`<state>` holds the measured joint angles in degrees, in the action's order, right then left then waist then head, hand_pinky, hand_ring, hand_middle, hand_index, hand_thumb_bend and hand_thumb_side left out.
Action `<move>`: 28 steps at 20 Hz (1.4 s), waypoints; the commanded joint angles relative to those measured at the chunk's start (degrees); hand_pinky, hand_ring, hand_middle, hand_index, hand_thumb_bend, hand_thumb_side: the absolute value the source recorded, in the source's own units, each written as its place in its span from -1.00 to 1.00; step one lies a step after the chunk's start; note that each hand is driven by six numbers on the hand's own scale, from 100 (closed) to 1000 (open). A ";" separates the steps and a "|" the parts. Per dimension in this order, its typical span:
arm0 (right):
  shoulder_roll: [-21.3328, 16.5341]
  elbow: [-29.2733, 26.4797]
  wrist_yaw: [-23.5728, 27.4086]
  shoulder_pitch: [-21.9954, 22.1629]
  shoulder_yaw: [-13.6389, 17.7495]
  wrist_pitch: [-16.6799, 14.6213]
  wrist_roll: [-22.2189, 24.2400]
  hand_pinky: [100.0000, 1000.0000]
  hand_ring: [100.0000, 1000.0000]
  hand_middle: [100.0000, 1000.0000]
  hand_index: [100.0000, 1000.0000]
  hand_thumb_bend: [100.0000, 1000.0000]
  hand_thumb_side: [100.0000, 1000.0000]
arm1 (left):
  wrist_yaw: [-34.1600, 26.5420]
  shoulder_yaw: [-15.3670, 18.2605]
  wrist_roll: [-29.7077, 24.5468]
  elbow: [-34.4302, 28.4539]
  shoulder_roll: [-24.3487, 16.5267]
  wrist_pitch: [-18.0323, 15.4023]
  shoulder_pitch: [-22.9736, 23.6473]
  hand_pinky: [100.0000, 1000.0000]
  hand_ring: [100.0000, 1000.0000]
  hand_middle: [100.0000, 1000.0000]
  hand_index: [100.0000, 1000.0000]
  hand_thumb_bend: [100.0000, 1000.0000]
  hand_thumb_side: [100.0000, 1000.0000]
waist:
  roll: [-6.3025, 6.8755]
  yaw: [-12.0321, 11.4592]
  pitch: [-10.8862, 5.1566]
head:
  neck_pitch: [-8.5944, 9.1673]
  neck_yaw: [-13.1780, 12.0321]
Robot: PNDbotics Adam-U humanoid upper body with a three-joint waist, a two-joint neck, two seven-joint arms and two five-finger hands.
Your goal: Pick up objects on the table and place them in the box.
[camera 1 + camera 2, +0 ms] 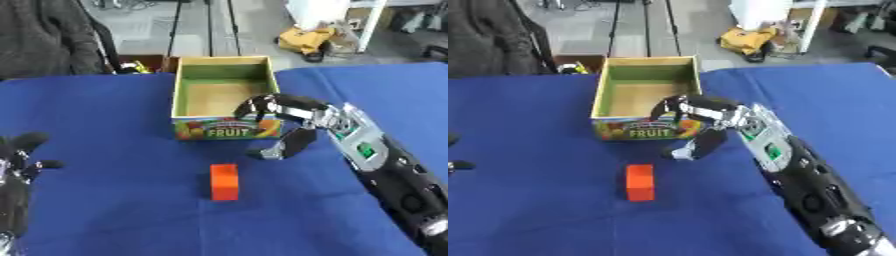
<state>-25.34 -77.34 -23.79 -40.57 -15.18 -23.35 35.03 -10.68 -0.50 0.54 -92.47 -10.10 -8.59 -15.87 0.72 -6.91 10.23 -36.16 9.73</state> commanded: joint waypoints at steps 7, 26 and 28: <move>2.43 -3.84 -3.57 -0.19 -3.51 -0.61 5.30 0.39 0.90 0.68 0.72 -0.22 -0.01 | 0.29 -0.08 -0.03 -0.62 -0.71 -0.23 -0.56 0.02 0.77 0.29 0.41 0.36 0.57 | 0.13 -0.04 -0.97 | 0.48 -0.03; 6.30 -0.43 -7.36 0.83 -6.12 -2.05 8.39 0.38 0.89 0.65 0.70 -0.24 0.04 | 0.16 -0.18 -0.08 -0.54 -0.58 -0.20 -0.55 0.02 0.78 0.29 0.41 0.36 0.57 | 0.28 -0.45 -0.72 | 0.64 0.35; 6.49 0.62 -8.29 0.95 -6.00 -2.24 7.90 0.38 0.89 0.64 0.69 -0.25 0.04 | 0.15 -0.18 -0.09 -0.55 -0.56 -0.20 -0.56 0.02 0.78 0.29 0.41 0.36 0.57 | 0.31 -0.46 -0.69 | 0.64 0.41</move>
<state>-18.68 -76.81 -31.24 -38.81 -21.56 -24.04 41.89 -10.57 -0.52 0.54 -92.20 -10.08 -8.60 -15.87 0.91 -7.34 10.25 -36.15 10.02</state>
